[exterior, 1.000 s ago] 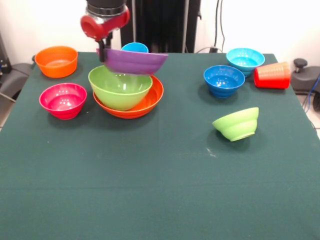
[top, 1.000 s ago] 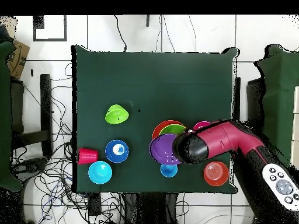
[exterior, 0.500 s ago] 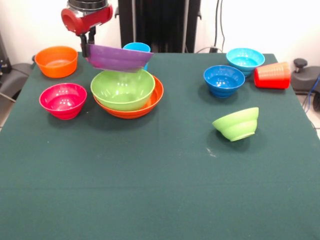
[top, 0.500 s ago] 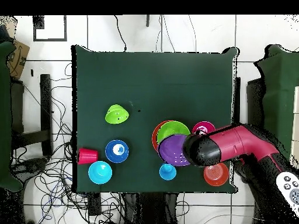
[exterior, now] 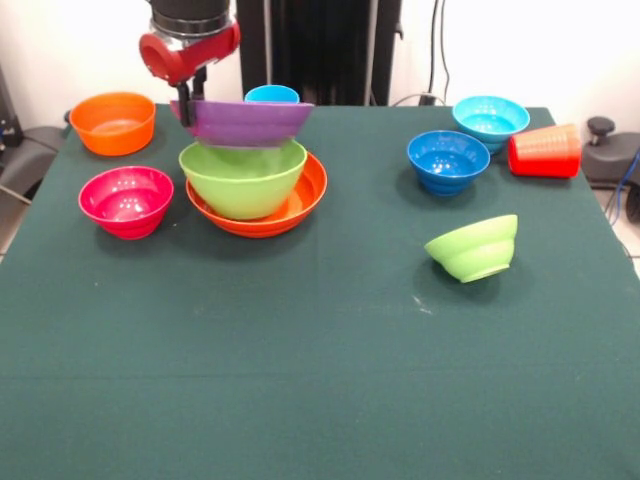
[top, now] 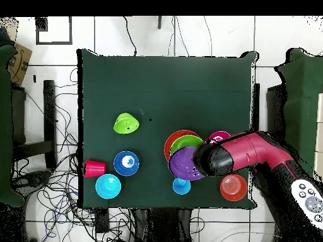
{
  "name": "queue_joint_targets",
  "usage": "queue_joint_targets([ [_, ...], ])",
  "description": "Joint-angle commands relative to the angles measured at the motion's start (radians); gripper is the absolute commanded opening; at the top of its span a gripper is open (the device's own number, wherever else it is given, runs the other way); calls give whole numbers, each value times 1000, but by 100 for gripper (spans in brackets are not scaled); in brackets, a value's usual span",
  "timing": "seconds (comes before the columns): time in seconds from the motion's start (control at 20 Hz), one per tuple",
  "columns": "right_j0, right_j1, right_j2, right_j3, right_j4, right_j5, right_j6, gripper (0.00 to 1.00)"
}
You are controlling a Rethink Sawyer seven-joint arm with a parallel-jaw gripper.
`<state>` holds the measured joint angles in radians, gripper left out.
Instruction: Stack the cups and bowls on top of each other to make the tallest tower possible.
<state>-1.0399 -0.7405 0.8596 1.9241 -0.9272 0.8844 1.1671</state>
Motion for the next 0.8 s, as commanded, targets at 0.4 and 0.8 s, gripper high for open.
queue_joint_targets([
  [0.4, 89, 79, -78, -76, -81, 18, -108, 0],
  [0.8, 102, 83, -85, -90, -88, 16, -98, 0],
])
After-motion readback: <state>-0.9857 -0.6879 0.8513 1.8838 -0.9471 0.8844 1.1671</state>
